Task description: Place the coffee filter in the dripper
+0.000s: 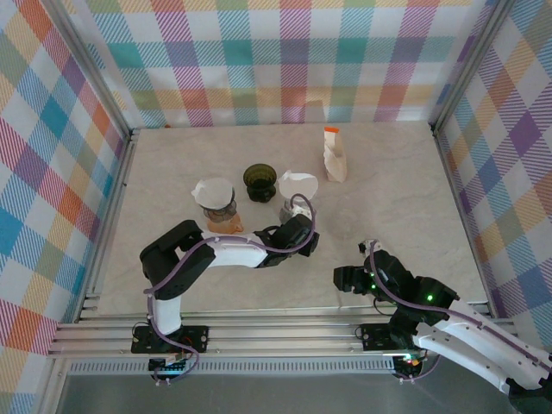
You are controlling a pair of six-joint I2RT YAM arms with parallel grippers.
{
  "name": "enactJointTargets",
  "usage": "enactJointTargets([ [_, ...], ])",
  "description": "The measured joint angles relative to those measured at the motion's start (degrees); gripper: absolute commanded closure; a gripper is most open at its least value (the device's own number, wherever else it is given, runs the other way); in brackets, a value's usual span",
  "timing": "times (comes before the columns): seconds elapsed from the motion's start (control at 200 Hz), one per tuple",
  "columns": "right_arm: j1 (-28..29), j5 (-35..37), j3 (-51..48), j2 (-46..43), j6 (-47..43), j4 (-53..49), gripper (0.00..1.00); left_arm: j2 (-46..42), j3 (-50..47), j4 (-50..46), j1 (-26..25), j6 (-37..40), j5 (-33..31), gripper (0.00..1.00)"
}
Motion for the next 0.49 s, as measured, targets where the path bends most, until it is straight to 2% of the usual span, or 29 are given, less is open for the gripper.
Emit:
enactJointTargets([
  [0.305,0.00,0.37,0.00,0.00,-0.02,0.02,0.23,4.04,4.55,1.07,1.55,1.22,-0.55,0.62],
  [0.495,0.00,0.59,0.50,0.13,-0.02,-0.04,0.23,5.05,5.92,1.03,2.29,1.66,0.20,0.50],
])
